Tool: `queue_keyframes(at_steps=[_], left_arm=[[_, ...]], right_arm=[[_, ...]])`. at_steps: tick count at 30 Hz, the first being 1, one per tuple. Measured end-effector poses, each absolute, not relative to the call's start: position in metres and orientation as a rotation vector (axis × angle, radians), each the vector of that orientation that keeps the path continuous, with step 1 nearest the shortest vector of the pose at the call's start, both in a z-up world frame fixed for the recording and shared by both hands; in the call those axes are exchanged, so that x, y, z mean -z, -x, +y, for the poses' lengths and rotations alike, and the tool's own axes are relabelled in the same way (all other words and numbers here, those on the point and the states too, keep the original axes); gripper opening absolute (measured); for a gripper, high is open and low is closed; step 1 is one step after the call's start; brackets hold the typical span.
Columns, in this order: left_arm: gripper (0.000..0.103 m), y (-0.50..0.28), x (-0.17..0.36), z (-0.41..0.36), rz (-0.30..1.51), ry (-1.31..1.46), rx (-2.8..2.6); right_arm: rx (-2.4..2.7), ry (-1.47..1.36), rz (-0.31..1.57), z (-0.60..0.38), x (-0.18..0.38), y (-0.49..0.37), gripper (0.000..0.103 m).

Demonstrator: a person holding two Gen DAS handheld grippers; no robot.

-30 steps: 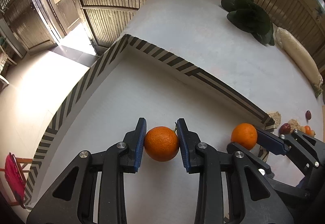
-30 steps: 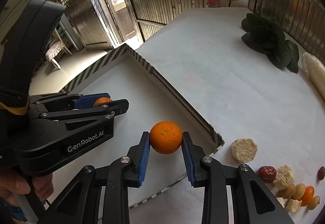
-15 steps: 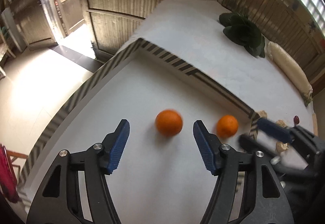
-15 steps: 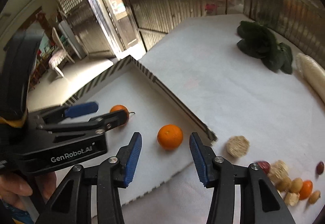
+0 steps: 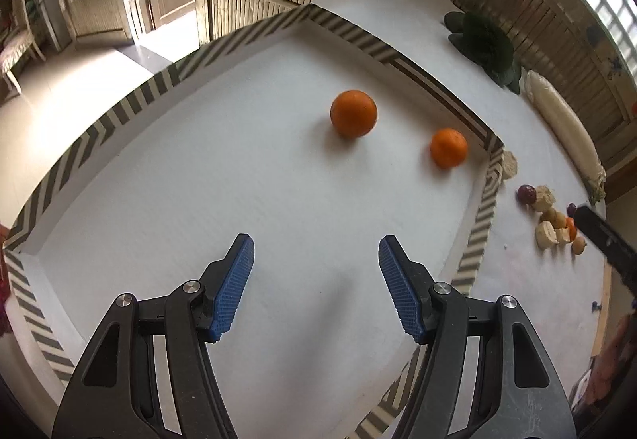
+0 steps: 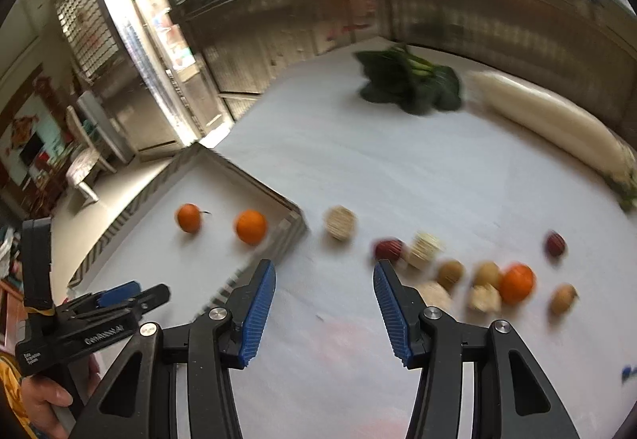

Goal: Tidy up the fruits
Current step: 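Withdraw the right tool from the tray toward the round rice cake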

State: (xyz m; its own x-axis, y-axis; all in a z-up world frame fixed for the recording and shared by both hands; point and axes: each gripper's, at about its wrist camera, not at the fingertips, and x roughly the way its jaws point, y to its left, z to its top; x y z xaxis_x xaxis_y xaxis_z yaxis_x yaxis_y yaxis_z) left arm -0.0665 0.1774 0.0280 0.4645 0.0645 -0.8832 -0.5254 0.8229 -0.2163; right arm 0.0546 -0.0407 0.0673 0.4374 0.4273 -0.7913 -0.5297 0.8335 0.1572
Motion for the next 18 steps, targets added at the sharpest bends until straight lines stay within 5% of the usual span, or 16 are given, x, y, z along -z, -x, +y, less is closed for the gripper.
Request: queue_keyframes(at_steps=[18], left_arm=[[0.066, 0.045, -0.094, 0.089, 0.901, 0.226, -0.207]], right_arm=[[-0.524, 0.129, 0.898, -0.107, -0.082, -0.01, 0.05]])
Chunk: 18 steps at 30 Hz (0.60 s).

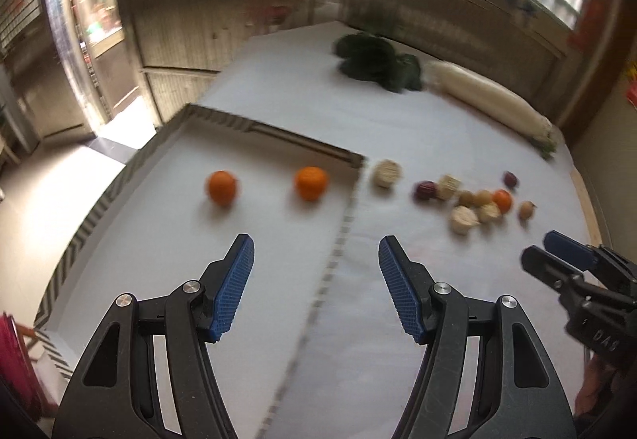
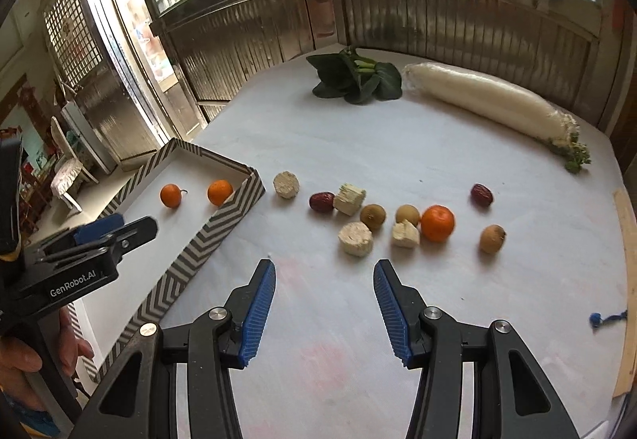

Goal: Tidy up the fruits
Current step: 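Withdraw the right tool from the tray toward the round rice cake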

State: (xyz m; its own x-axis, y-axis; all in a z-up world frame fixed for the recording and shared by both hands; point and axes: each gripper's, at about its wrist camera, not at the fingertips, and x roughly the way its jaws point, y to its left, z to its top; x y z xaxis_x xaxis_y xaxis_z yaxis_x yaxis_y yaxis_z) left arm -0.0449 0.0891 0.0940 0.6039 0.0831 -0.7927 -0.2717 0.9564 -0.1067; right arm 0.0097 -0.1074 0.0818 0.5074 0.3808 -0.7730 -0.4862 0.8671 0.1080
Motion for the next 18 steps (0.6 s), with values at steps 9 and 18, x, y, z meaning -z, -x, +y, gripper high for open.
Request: queue_keyframes(at_steps=[9, 18], left_arm=[[0.066, 0.03, -0.084, 0.047, 0.963, 0.199, -0.113], [0.066, 0.005, -0.053, 0.029, 1.044, 0.219, -0.038]], right_arm=[[-0.472, 0.095, 0.916, -0.135, -0.076, -0.004, 0.05], [-0.451, 0.078, 0.926, -0.152, -0.074, -0.005, 0.05]])
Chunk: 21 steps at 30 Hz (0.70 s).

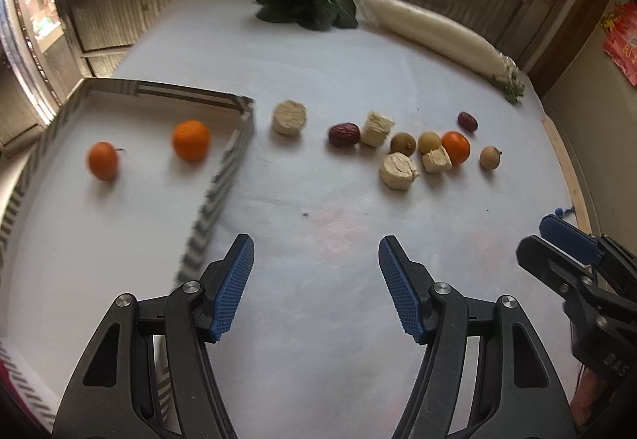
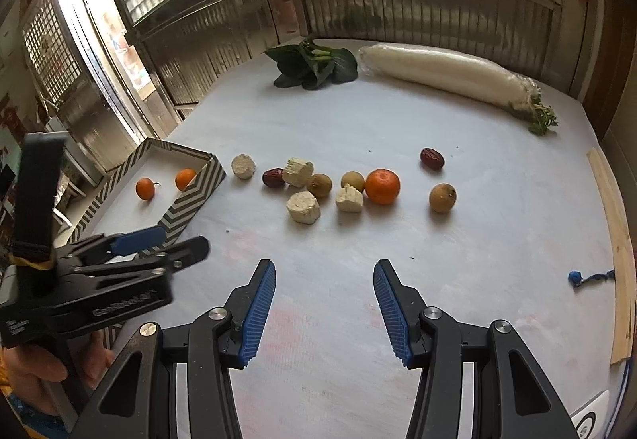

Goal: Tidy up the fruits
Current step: 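Withdraw the right tool from the tray toward the round rice cake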

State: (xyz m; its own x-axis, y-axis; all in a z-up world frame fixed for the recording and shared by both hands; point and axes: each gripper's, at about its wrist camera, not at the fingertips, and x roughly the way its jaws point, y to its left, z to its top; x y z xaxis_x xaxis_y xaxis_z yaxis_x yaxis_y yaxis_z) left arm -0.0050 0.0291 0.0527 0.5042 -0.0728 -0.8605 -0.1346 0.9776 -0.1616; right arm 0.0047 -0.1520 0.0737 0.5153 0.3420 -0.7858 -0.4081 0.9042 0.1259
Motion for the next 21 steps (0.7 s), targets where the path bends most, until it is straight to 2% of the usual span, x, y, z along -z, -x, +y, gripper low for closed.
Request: queue_keyframes(at_steps=[9, 21], left_arm=[[0.066, -0.013, -0.027, 0.05, 1.124, 0.229, -0.096], [0.066, -0.01, -0.035, 0.069, 1.105, 0.227, -0.14]], right_arm=[[-0.453, 0.062, 0.925, -0.156, -0.073, -0.014, 0.05], [-0.481, 0.083, 0.932, -0.144, -0.068, -0.022, 0.05]])
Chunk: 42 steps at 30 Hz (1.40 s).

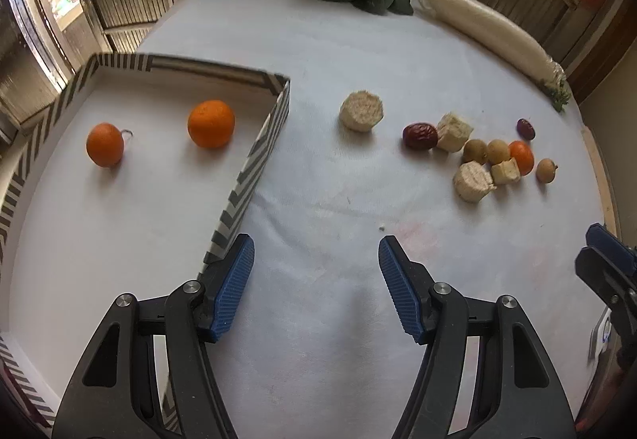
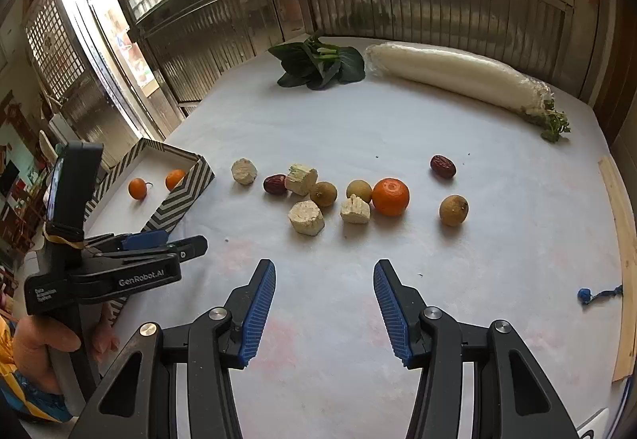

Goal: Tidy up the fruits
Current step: 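Withdraw the right tool from the tray toward the round rice cake, then grasp the round rice cake with the right gripper while the left tool grasps a tofu cube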

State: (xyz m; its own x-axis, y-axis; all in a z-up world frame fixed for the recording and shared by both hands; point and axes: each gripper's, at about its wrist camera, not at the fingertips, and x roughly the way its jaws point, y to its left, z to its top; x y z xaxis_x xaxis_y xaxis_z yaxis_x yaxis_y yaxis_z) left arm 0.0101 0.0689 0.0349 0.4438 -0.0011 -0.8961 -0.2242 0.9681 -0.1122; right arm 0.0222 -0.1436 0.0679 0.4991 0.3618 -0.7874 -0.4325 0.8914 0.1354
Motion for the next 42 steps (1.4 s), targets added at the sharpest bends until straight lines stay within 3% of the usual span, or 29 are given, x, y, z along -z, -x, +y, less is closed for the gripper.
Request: queue_keyframes(at_steps=[13, 42], left_arm=[[0.066, -0.018, -0.055, 0.056, 1.053, 0.195, -0.087], [0.066, -0.094, -0.043, 0.067, 1.075, 0.176, -0.016]], right_arm=[[-0.471, 0.089, 0.91, -0.145, -0.075, -0.02, 0.05], [-0.486, 0.082, 0.94, -0.141, -0.059, -0.042, 0.05]])
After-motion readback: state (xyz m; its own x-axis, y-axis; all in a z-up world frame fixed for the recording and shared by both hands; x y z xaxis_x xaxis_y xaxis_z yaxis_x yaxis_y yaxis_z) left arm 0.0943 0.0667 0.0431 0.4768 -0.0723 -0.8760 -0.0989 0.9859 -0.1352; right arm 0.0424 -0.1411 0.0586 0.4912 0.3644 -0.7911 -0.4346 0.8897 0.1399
